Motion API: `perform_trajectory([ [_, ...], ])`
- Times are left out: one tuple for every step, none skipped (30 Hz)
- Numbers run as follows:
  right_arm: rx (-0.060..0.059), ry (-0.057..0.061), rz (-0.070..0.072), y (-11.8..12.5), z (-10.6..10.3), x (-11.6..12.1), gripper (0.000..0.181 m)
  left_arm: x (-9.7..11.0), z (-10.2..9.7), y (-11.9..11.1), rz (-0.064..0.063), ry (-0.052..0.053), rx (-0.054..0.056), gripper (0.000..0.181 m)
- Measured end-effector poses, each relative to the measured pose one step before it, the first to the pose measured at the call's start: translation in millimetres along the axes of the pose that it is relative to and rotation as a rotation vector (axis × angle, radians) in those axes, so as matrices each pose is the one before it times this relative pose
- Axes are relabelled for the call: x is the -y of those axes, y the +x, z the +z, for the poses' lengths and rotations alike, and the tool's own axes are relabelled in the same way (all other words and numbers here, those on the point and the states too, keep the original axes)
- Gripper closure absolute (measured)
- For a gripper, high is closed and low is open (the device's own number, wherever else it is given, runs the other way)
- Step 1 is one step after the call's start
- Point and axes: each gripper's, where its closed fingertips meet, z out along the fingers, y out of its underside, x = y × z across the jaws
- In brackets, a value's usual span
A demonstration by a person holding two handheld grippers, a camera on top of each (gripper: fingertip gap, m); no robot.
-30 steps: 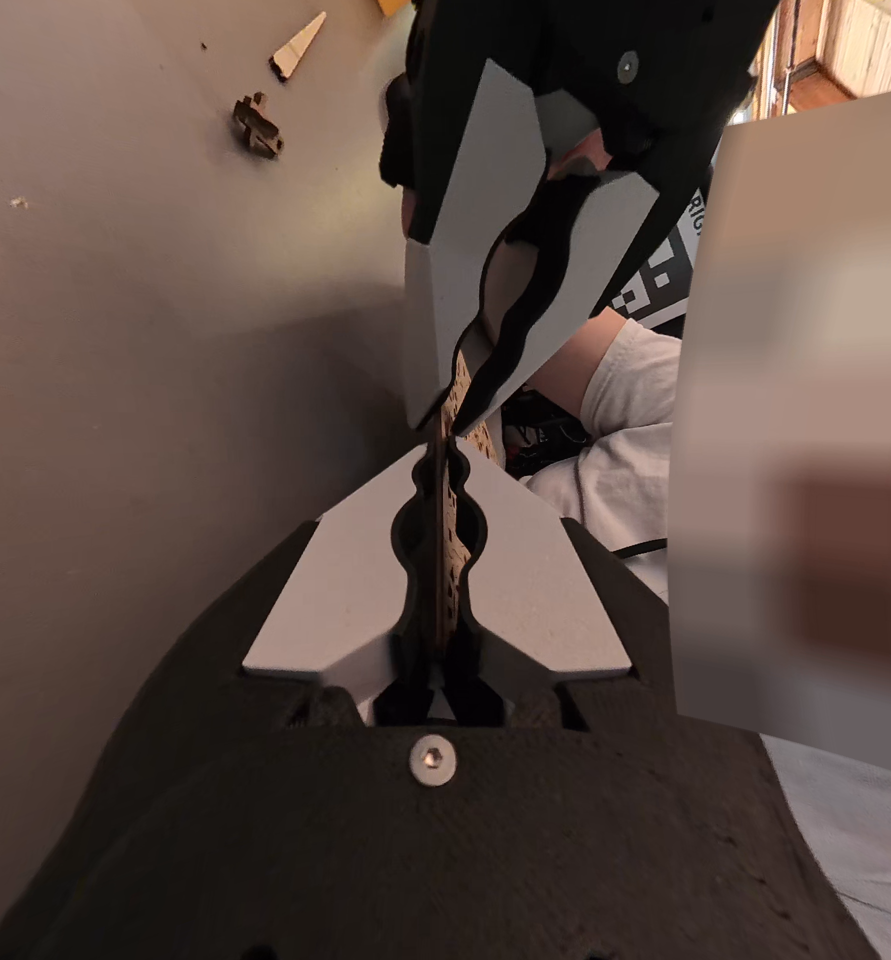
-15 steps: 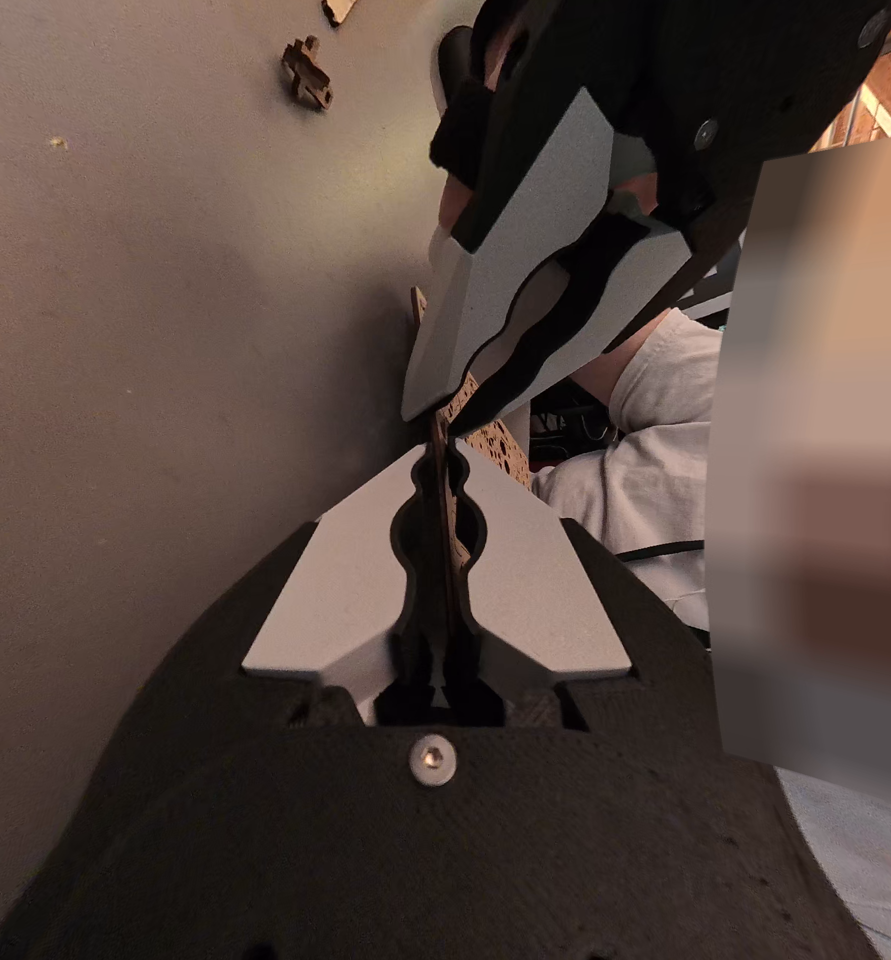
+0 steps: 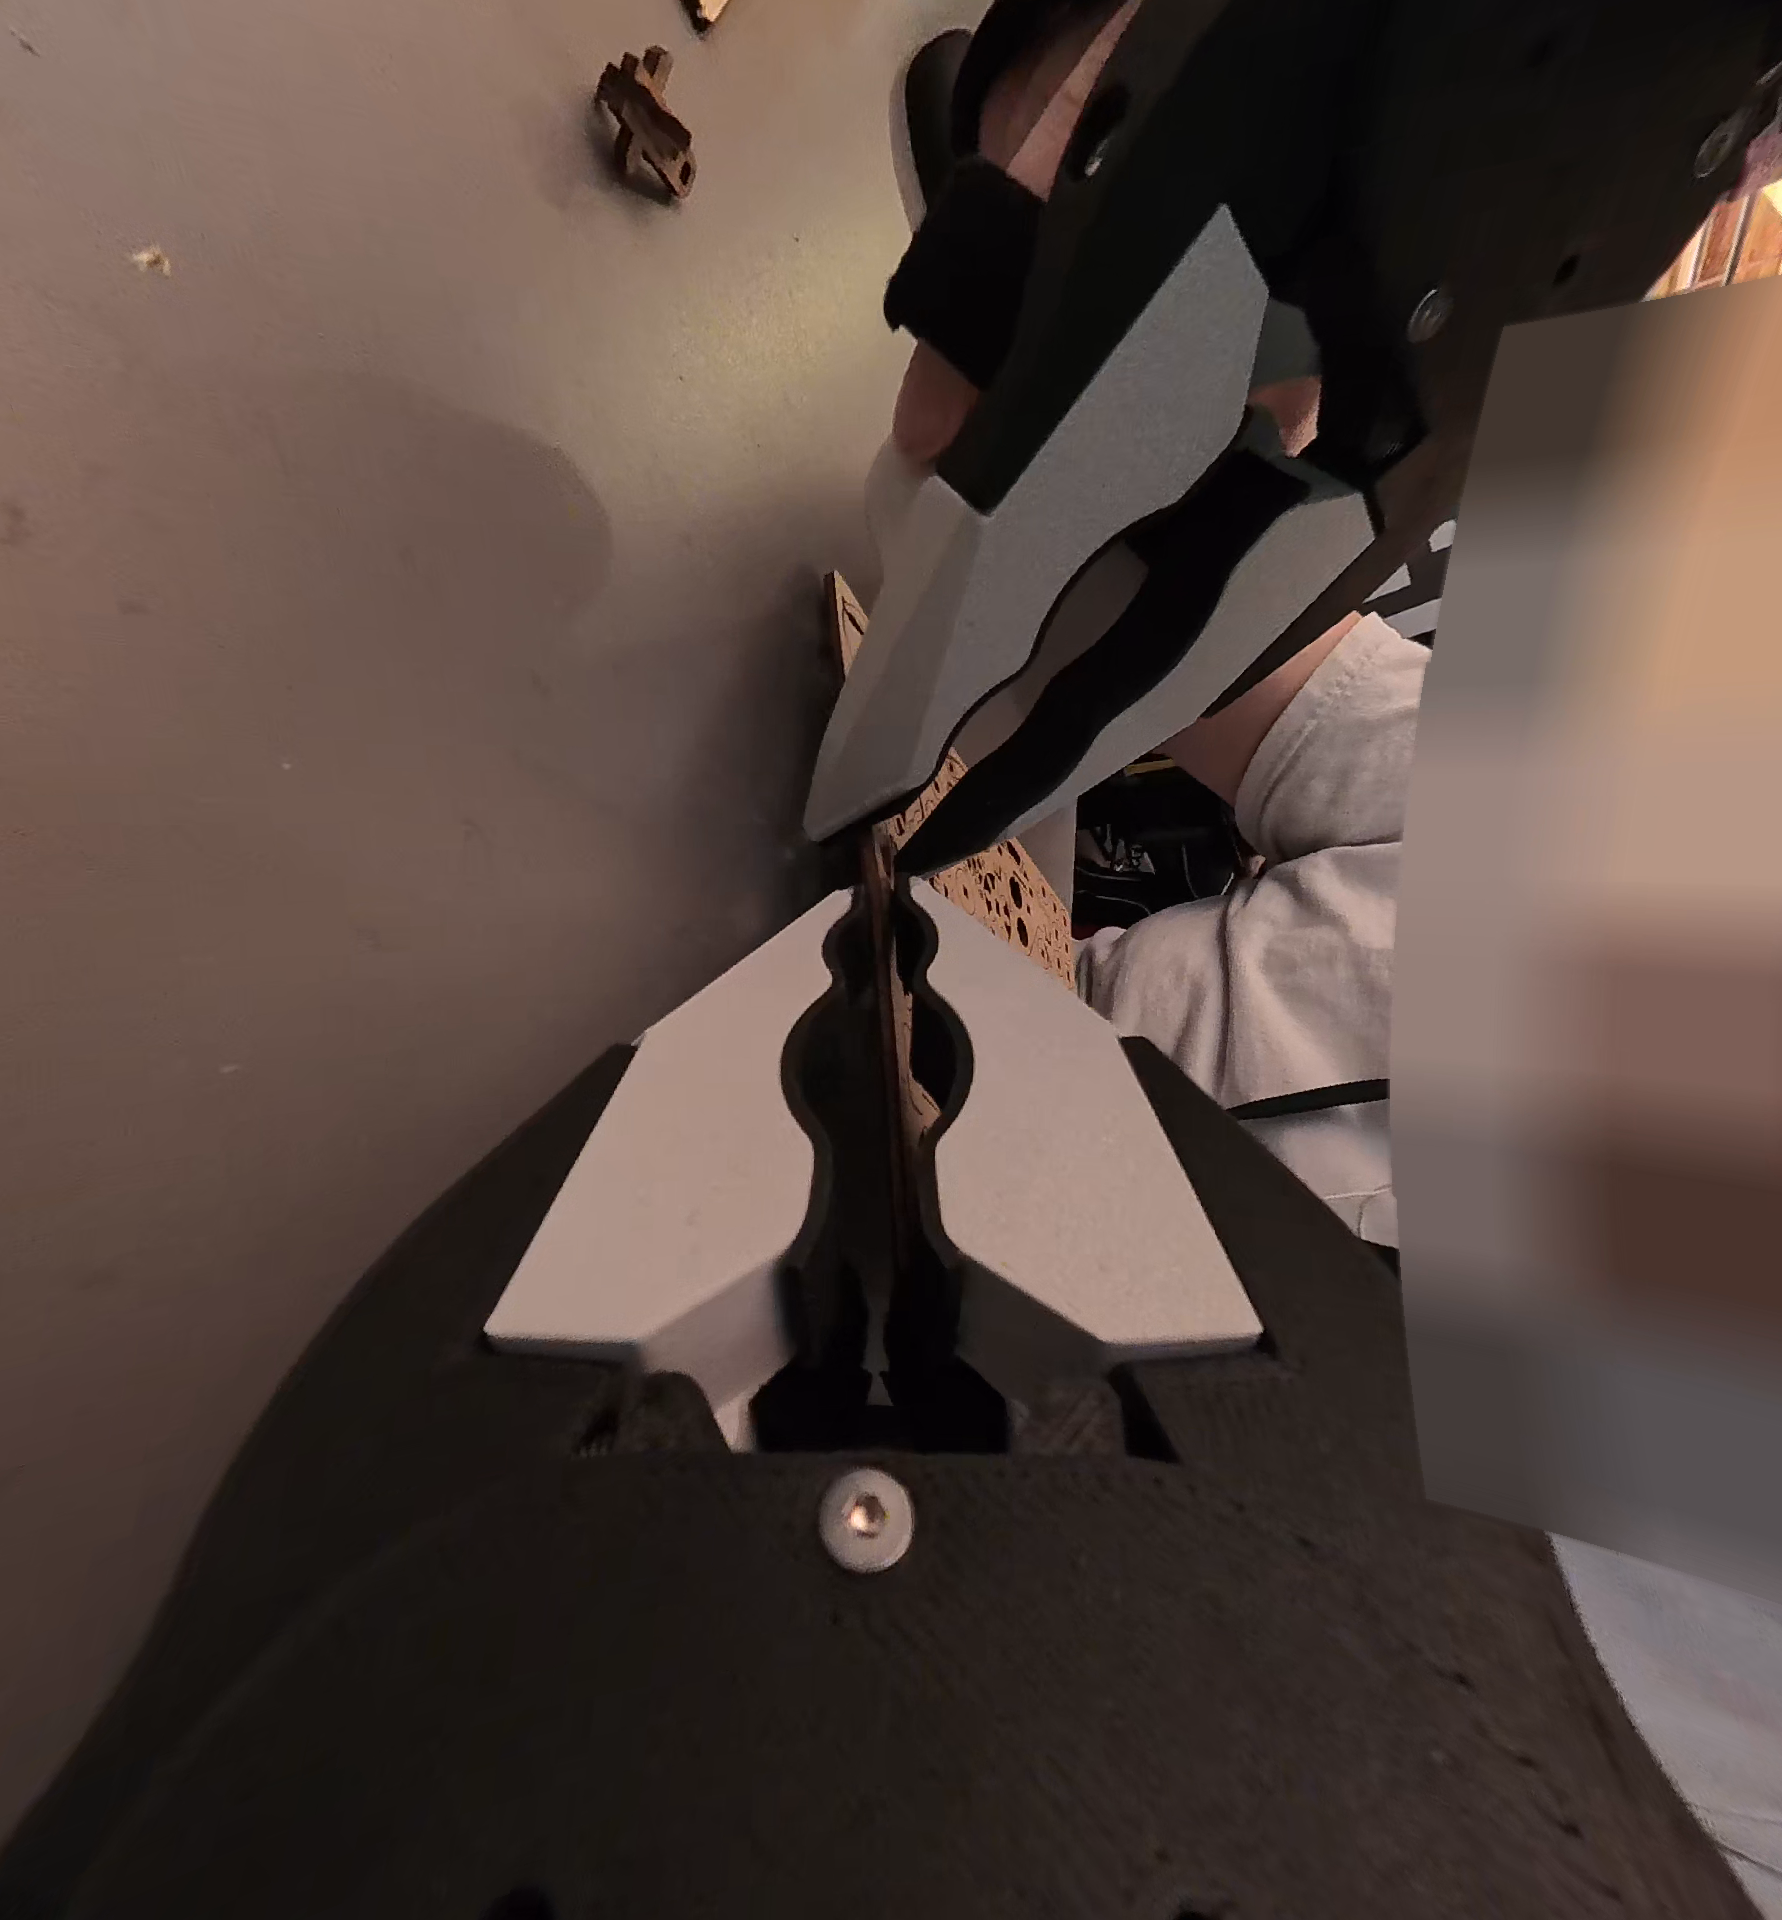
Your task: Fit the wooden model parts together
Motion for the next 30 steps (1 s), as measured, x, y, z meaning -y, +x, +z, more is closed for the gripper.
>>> perform_trajectory([
  [-0.0051, 0.0014, -0.001, 0.11, 0.15, 0.01, 0.163, -0.14, 0.08, -0.28, 0.0015, -0.0013, 0.0025, 0.18],
  [-0.0058, -0.0011, -0.0059, 0.14, 0.2, -0.15, 0.163, -0.17, 0.07, -0.23, 0.0, -0.0007, 0.0014, 0.18],
  [-0.0042, -0.0018, -0.0048, 0.35, -0.04, -0.15, 0.163, 0.12, 0.03, -0.26, -0.0007, 0.0002, 0.0012, 0.18],
  [0.0003, 0.0002, 0.0016, 0.3, 0.35, -0.05, 0.163, 0.02, -0.03, -0.44, -0.0006, 0.0001, 0.0025, 0.18],
  [0.0008, -0.0008, 0.0035, 0.34, 0.52, -0.28, 0.163, -0.13, 0.19, -0.85, 0.0002, -0.0007, 0.006, 0.18],
  [-0.0033, -0.0046, -0.0006, 0.43, 0.87, -0.55, 0.163, -0.31, 0.18, -0.99, 0.0016, -0.0019, 0.0082, 0.18],
  [0.0002, -0.001, -0.0001, -0.35, 0.08, 0.14, 0.163, -0.32, 0.13, -0.09, 0.0027, -0.0022, 0.0019, 0.18],
  [0.0097, 0.0084, 0.0049, -1.5, -1.18, 1.04, 0.163, -0.08, 0.1, 1.3, 0.0019, -0.0008, -0.009, 0.179],
  [0.0034, 0.0124, 0.0054, -0.27, -1.86, 0.92, 0.162, 0.73, -0.02, 1.04, -0.0034, 0.0025, -0.01, 0.179],
  [0.001, 0.012, 0.007, 0.81, -2.31, 0.11, 0.162, 1.47, 0.24, 0.3, -0.0068, 0.0064, -0.0061, 0.179],
  [0.0031, 0.0147, 0.0096, 0.35, -2.51, 0.58, 0.162, 1.67, -0.09, 0.8, -0.0019, 0.0075, -0.0059, 0.179],
  [-0.0016, 0.0155, 0.0024, 0.18, -2.52, 1.04, 0.163, 0.94, -0.23, 1.11, 0.0043, 0.0049, -0.005, 0.179],
  [-0.0107, 0.0142, 0.0045, 1.51, -2.65, 1.29, 0.166, -0.18, -0.21, 0.6, 0.0046, 0.0004, -0.0024, 0.179],
  [-0.0223, 0.0122, 0.0085, 3.74, -2.89, 1.1, 0.175, -1.17, 0.25, 0.41, 0.0019, -0.0057, -0.0018, 0.178],
  [-0.0084, 0.0136, 0.0072, 1.84, -2.12, 1.28, 0.177, -1.09, 0.5, 0.61, 0.0015, -0.0076, -0.0038, 0.178],
  [0.0095, 0.012, 0.0129, -0.89, -1.07, 0.82, 0.175, -0.51, 0.3, 0.52, 0.0024, -0.0033, -0.0025, 0.178],
  [0.0175, 0.0093, 0.0232, -1.88, 0.13, 0.76, 0.168, 0.14, 0.03, 0.19, 0.0011, 0.0002, -0.0014, 0.178],
  [0.0067, 0.0053, 0.0227, 0.04, 0.71, 0.93, 0.161, -0.05, -0.09, 0.4, -0.0011, 0.0008, -0.0031, 0.178],
  [-0.0067, 0.0038, 0.0101, 1.65, 1.01, 0.73, 0.156, 0.09, -0.16, 0.43, -0.0016, 0.0009, -0.0044, 0.179],
  [-0.0041, -0.0057, -0.0024, 0.66, 1.22, -0.69, 0.155, 0.05, -0.14, 0.73, -0.001, 0.0012, -0.0058, 0.179],
  [-0.0015, -0.0111, -0.0066, -0.37, 1.18, -1.6, 0.154, -0.08, -0.21, 0.53, -0.0012, 0.0003, -0.0043, 0.179],
  [0.0016, -0.002, -0.0021, -0.74, 0.58, -0.18, 0.154, -0.09, 0.07, 0.1, -0.0012, -0.0007, -0.0015, 0.179],
  [0.0071, -0.0005, 0.0025, -1.31, 0.16, -0.05, 0.154, 0.05, 0.14, 0.25, 0.0001, 0.0001, -0.0017, 0.179],
  [0.0068, 0.0035, 0.0037, -1.05, 0.12, 0.41, 0.154, 0.22, -0.1, 0.37, -0.0003, 0.0016, -0.0031, 0.179],
  [0.0058, 0.0082, 0.0055, -0.59, 0.19, 1.13, 0.153, 0.37, -0.18, 0.22, -0.0018, 0.0023, -0.0025, 0.179],
  [0.0035, 0.0083, 0.0094, 0.21, -0.05, 1.05, 0.153, 0.24, -0.15, -0.12, -0.0014, 0.0023, 0.0002, 0.179],
  [0.0002, 0.0103, 0.0101, 0.95, -0.67, 1.25, 0.153, 0.15, -0.02, -0.48, 0.0002, 0.0008, 0.003, 0.179],
  [0.0013, 0.012, 0.0128, 0.56, -1.06, 1.26, 0.153, -0.08, 0.16, -0.41, 0.0014, -0.0002, 0.0044, 0.179],
  [-0.0082, 0.0101, 0.0168, 1.74, -2.1, 1.34, 0.154, -0.1, 0.04, -0.37, 0.0017, 0.0, 0.0038, 0.179],
  [-0.0169, 0.0188, 0.0171, 2.68, -3.37, 2.6, 0.155, 0.12, 0.09, -0.15, 0.0019, 0.0012, 0.0028, 0.179],
])
